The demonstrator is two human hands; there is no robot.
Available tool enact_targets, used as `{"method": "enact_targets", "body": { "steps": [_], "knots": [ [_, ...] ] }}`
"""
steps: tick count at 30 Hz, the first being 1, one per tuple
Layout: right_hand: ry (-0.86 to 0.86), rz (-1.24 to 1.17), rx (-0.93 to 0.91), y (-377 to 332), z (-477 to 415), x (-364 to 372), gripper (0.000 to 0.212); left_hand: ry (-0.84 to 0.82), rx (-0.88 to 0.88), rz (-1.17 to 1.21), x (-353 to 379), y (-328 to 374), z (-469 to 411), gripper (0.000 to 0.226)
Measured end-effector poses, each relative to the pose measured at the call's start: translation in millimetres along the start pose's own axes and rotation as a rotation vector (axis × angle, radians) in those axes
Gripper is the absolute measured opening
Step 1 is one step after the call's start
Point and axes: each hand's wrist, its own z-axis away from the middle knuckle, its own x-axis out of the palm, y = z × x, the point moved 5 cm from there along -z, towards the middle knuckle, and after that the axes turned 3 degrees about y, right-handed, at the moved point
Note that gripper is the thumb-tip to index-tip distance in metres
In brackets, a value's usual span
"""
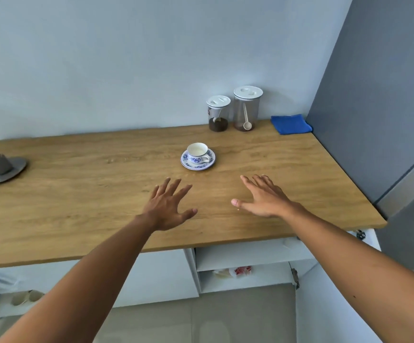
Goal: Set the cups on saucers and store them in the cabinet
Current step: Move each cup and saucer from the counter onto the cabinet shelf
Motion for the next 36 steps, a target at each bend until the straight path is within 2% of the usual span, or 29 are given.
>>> {"method": "enact_targets", "body": {
  "steps": [5,13,18,24,28,31,36],
  "knots": [
    [0.013,-0.014,-0.056,-5,-74,-10,0.093,0.009,-0.040,-0.018,9,-23,-53,0.093],
    [0.010,-0.036,-0.160,-3,-195,-13,0.089,0.041,-0.215,-0.021,29,-58,-130,0.091],
    [-0.015,-0.051,-0.210,-8,-242,-2,0.087,0.056,-0.297,0.041,43,-74,-162,0.087],
    [0.013,-0.082,-0.225,-11,-277,7,0.086,0.107,-0.309,0.065,49,-80,-192,0.073],
    [0.034,-0.068,-0.242,-15,-289,10,0.082,0.093,-0.326,0.100,53,-83,-201,0.071],
    [0.032,-0.104,-0.253,-19,-293,11,0.073,0.064,-0.353,0.190,59,-86,-205,0.073],
    [-0.036,-0.313,-0.316,-30,-295,15,0.054,0.025,-0.449,0.506,59,-81,-214,0.066]
  ]
}}
